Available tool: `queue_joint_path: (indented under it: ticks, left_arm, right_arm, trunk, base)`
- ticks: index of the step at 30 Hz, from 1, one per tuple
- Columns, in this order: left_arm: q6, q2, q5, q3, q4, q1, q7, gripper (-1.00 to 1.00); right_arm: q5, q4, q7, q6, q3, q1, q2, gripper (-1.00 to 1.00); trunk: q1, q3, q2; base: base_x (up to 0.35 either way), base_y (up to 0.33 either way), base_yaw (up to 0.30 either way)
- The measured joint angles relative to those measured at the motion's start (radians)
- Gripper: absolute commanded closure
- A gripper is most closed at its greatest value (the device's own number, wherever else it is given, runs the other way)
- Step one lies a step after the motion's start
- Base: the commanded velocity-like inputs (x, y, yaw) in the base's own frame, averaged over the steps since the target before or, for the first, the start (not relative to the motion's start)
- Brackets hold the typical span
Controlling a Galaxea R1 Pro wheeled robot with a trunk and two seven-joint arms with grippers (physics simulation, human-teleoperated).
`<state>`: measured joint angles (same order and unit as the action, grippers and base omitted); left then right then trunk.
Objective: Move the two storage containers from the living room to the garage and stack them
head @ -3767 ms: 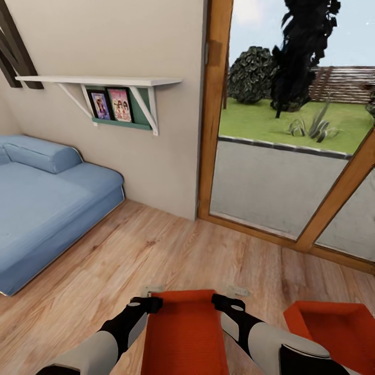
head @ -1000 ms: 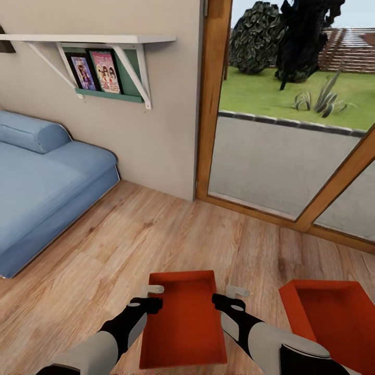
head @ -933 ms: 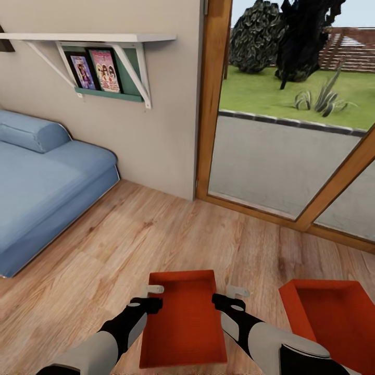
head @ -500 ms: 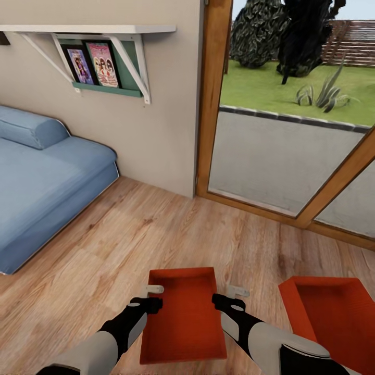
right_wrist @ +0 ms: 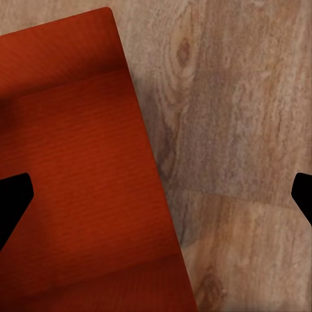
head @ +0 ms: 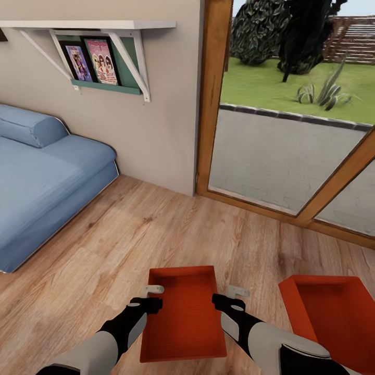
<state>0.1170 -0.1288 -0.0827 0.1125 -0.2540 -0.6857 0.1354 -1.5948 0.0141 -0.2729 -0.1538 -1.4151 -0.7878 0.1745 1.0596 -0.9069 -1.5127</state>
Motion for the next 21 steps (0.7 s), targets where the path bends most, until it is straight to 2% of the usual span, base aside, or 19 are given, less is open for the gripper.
queue_joint_path:
  ticks: [21]
  left_arm:
    - [0.000, 0.000, 0.000, -0.001, 0.002, 0.000, 0.000, -1.00]
  right_arm:
    - [0.000, 0.000, 0.000, -0.001, -0.002, 0.000, 0.000, -1.00]
  trunk:
    - [0.000, 0.000, 0.000]
  base:
    - [0.000, 0.000, 0.000]
